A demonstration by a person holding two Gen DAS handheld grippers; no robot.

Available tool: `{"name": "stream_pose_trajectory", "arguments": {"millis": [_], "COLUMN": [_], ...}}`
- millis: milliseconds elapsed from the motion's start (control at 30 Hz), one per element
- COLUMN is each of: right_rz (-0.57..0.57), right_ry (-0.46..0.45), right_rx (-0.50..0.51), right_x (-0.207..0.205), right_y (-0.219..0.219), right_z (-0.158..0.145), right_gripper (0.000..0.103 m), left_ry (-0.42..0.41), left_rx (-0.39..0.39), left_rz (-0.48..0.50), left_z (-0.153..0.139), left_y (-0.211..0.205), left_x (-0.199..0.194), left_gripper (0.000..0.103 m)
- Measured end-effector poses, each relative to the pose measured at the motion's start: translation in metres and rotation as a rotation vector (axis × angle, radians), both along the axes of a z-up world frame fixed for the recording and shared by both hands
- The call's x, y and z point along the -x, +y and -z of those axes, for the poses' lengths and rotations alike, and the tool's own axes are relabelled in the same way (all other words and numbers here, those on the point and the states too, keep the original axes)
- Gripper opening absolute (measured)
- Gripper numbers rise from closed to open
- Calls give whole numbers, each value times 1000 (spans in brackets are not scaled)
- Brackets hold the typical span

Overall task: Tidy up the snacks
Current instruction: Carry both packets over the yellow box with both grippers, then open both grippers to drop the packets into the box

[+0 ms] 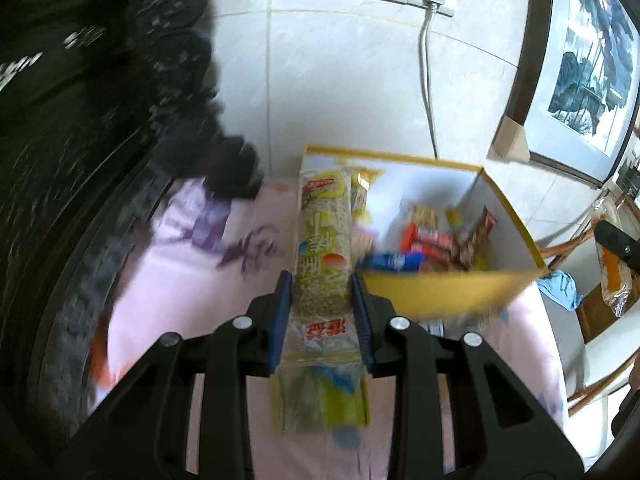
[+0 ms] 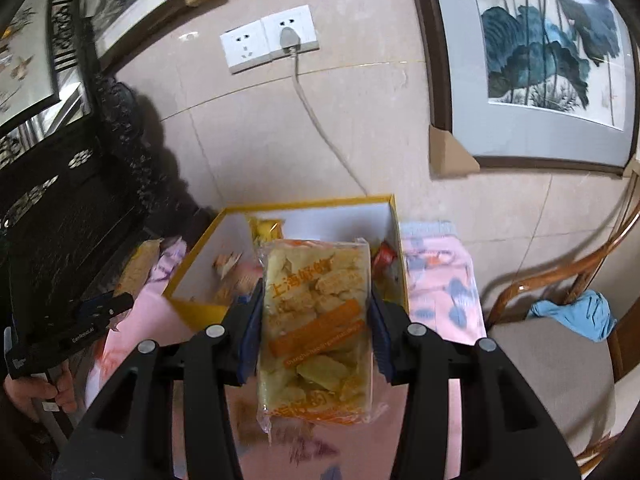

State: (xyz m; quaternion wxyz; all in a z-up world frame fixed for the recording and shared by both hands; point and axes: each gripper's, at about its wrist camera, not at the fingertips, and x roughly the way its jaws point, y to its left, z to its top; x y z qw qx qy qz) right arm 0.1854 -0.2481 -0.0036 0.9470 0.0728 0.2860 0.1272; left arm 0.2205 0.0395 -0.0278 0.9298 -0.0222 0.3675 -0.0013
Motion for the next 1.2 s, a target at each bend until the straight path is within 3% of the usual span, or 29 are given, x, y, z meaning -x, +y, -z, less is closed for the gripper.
{"name": "stream_pose_trajectory", "arguments": {"millis": [200,333,500,533,567,600,667,733,1000,1200], "right_rz": [-8,-44,-47,-47,-62,-67,-34,-38,-76,-134], "right_ry": [32,75,95,98,111,127,100,49,68,204], "right_rx": [17,33,53,57,72,118,191,203,153,120], "right_x": [-63,-94,-111,-114,-116,-118,-110,-98,-60,-19], "right_y": [7,14,20,21,23,28,34,35,29,39], "right_z": [7,22,37,39,40,41,38,31,18,60], "right_gripper": [46,46,46,48,56,79,102,102,102,102], "left_ry": [20,40,35,31,26,24,-16,-25,-17,24], "left_rx": [-4,-57,-63,-65,-62,-61,-75,-87,-59,-128], "left_rz": [16,50,50,31,22,10,-8,-13,-66,-85], "left_z": [9,22,27,27,26,25,21,19,7,18], "left_y": [-10,-21,-29,-29,-29,-30,-31,-30,-16,9], "left_x": [-61,-93,-108,-111,-113,-113,-105,-99,-71,-8], "left_gripper": [30,30,30,36,85,101,101,101,101,101]}}
